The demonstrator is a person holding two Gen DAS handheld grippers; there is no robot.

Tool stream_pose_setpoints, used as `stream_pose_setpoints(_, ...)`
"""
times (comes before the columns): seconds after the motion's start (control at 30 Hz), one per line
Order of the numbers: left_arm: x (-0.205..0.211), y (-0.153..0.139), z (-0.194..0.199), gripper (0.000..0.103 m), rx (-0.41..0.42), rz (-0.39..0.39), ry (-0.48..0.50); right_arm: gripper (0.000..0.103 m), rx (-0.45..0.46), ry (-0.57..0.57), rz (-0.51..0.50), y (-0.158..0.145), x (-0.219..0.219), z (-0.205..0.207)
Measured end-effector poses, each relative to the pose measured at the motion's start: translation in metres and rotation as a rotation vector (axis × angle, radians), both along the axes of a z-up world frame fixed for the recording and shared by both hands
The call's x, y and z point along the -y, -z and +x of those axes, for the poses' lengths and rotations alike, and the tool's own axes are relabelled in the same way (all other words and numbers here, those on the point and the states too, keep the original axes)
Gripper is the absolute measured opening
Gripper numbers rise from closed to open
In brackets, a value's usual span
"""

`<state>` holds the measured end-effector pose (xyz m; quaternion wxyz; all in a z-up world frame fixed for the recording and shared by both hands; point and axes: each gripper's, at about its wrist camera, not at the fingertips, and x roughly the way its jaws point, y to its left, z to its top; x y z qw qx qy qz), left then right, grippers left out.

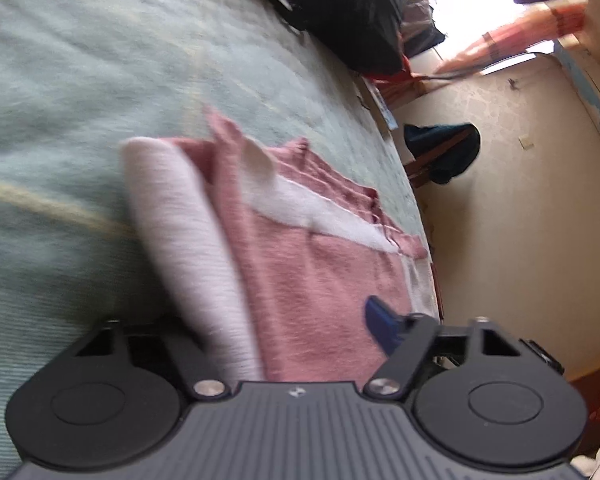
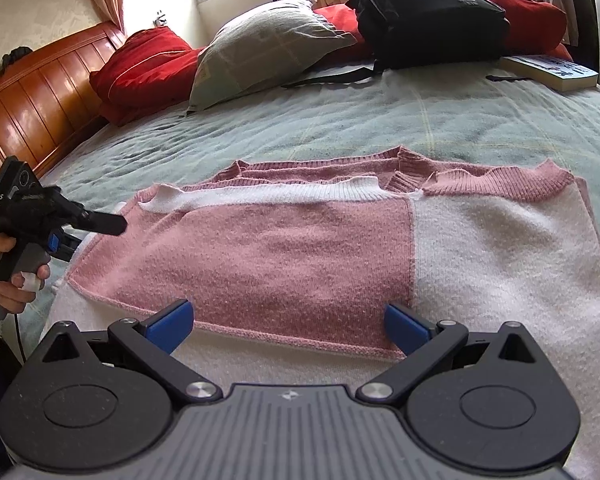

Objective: Fold clothes

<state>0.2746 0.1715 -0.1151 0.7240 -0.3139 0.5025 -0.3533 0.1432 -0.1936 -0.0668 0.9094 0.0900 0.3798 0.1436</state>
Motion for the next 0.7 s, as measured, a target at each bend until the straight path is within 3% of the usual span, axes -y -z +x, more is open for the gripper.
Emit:
stream_pose_setpoints(0.03, -0.005, 0.003, 0.0, 0.052, -0.007, 0.001, -0.01, 0.103, 0.0, 0.0, 0.0, 0.0, 0.0, 0.0)
stream_pose_setpoints(0.1, -0.012, 0.009, -0.001, 0.027, -0.024, 0.008, -0.032, 0.103, 0.0, 0.001, -0.002, 0.0, -0.001, 0.0)
stream_pose_setpoints(0.47, -0.013, 0.006, -0.003, 0.03, -0.047, 0.025, -0.016, 0.103, -0.003, 0.001, -0.018, 0.001, -0.003, 0.0)
stream_pose_setpoints(0.63, -0.023, 0.019, 0.003, 0.025, -0.084, -0.021, 0.002, 0.103, -0.002, 0.004, -0.012, 0.002, -0.003, 0.002)
stream_pose_setpoints(0.7, -0.021, 0.015, 0.001, 0.024, -0.081, -0.004, -0.003, 0.103, -0.002, 0.006, -0.006, 0.001, -0.003, 0.002)
